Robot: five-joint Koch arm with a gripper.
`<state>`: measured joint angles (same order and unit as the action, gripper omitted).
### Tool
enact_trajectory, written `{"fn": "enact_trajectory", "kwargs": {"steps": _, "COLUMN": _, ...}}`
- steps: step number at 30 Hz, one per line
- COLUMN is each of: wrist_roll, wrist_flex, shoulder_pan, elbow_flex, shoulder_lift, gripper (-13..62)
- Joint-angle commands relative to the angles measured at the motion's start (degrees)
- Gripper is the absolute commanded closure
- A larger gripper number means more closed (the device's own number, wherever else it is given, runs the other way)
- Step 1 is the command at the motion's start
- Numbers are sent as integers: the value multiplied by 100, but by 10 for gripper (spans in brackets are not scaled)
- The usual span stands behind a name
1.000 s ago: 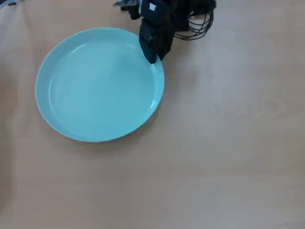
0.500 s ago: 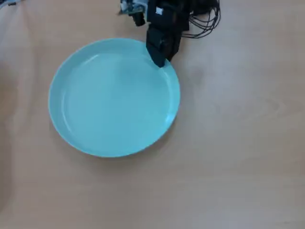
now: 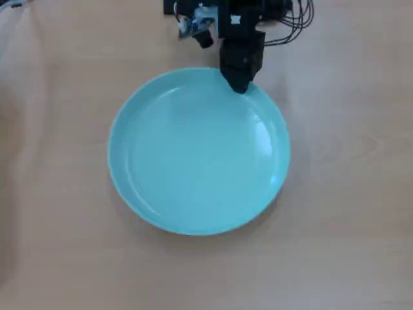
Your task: Move the green bowl from right to left
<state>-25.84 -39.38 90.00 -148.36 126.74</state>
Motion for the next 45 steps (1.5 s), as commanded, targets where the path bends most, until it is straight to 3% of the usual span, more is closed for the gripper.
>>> {"fn": "enact_trajectory", "kwargs": {"steps": 1, "wrist_roll": 114, "wrist_flex": 229, "shoulder_pan": -325, "elbow_flex": 703, "shoulder_lift": -53, "gripper": 571}}
{"fn": "enact_trajectory", "kwargs": {"steps": 45, "wrist_roll": 132, "wrist_flex": 1020, "shoulder_pan": -4658, "elbow_flex": 1354, "shoulder_lift": -1178, "gripper": 571}}
